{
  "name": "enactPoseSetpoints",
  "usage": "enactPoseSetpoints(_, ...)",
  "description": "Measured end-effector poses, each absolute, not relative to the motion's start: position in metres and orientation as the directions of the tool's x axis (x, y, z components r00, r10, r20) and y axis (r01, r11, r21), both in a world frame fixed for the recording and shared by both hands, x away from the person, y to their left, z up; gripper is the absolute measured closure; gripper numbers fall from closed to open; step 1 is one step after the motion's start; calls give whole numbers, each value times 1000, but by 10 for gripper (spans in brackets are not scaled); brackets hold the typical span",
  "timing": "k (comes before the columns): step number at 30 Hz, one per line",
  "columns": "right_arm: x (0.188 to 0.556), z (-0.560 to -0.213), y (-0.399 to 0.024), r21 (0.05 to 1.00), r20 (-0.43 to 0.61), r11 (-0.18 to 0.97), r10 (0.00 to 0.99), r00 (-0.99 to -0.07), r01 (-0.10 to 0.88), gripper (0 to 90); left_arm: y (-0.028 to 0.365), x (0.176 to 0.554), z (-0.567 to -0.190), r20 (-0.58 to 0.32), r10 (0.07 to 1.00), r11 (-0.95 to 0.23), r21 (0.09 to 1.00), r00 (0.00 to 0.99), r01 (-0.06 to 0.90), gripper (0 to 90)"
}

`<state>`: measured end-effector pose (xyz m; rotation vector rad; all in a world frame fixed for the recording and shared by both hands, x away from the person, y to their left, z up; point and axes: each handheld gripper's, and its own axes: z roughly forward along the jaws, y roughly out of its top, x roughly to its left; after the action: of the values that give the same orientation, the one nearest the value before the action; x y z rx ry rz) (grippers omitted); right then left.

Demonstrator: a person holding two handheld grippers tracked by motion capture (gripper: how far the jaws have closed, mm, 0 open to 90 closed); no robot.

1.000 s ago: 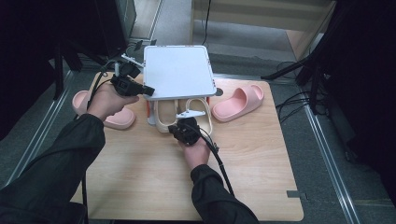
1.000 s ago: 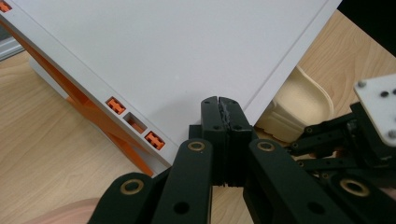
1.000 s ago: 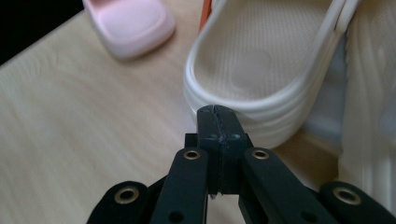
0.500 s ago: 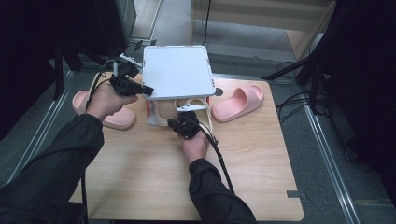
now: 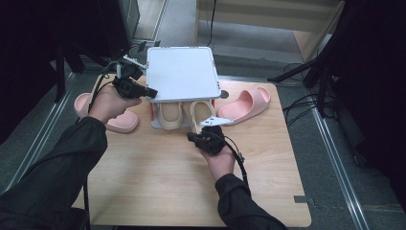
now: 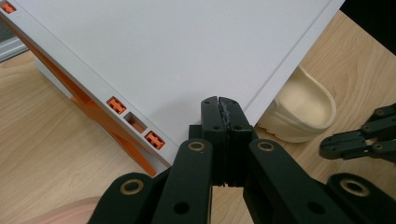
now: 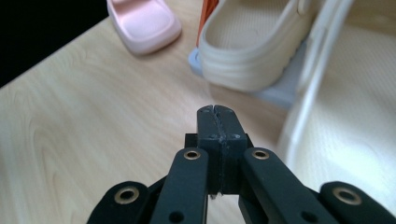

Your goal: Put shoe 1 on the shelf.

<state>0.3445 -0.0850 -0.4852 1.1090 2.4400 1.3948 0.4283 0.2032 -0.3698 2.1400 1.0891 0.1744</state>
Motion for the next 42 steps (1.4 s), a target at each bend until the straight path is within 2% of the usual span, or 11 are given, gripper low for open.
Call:
enactPoseSetpoints(10,327,-489,-131,772,219,337,656,-722,539,900,203,428,-370,-193,752,-380,654,630,654,897)
enactPoseSetpoints(19,327,-498,-152,752,197,361,675,-711,551,900,204,428,-370,-194,752,-380,654,630,655,897)
enactPoseSetpoints(30,348,-509,-147,760,203,328,701,-684,561,900,205,429,-370,-200,747,-379,655,634,653,896)
enactPoseSetpoints(42,393,-509,-123,774,240,265,717,-654,575,900,207,430,-371,-207,741,-378,657,638,652,896)
